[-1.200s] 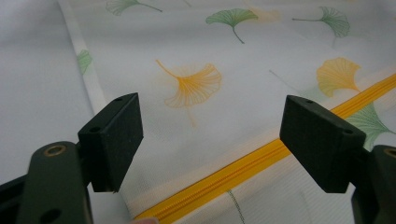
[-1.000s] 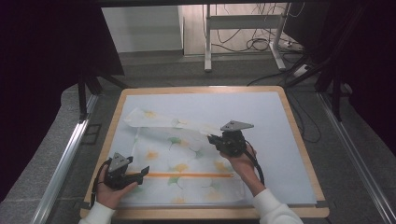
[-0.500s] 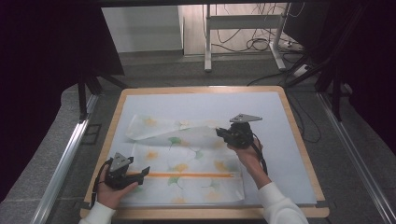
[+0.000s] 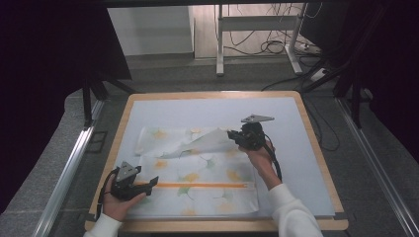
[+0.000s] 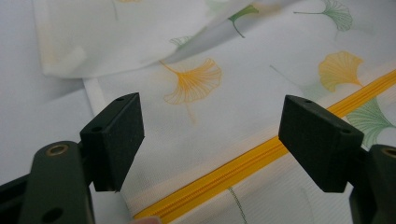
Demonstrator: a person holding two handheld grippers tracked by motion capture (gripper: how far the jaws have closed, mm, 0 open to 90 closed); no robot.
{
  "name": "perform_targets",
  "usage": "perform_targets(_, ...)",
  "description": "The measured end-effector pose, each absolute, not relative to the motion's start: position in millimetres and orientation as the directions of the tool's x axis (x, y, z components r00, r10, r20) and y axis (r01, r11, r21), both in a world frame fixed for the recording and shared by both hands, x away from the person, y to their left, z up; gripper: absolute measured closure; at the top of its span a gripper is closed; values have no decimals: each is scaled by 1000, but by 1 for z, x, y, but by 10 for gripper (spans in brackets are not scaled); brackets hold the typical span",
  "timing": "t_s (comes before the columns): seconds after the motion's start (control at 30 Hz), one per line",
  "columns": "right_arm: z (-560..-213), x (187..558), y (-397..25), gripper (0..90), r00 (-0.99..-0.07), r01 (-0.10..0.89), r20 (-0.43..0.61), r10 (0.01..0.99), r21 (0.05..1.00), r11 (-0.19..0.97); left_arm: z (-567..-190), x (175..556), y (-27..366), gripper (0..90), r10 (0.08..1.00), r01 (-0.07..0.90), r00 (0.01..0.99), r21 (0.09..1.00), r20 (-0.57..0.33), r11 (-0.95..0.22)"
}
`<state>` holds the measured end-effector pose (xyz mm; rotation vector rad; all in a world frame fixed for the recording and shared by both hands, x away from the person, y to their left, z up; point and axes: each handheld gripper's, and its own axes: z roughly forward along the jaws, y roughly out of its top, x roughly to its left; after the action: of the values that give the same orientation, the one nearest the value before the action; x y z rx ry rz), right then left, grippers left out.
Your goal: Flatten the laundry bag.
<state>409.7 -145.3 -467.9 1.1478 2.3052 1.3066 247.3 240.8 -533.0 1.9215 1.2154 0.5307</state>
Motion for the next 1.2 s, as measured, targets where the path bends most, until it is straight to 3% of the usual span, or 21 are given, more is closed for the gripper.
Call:
perform_targets(0.63, -459, 459, -143, 855, -564, 578, 164, 809, 778, 245, -534, 248, 241, 216, 883, 560, 465, 792, -59, -242)
perform_targets(0.97, -469, 488, -150, 855, -463, 639, 204, 863, 751, 165, -534, 249, 241, 219, 885, 561, 461, 792, -57, -242)
perform_targets(1.2, -474, 501, -153, 854, -440, 643, 195, 877, 750, 155, -534, 250, 241, 219, 885, 562, 462, 792, -60, -239)
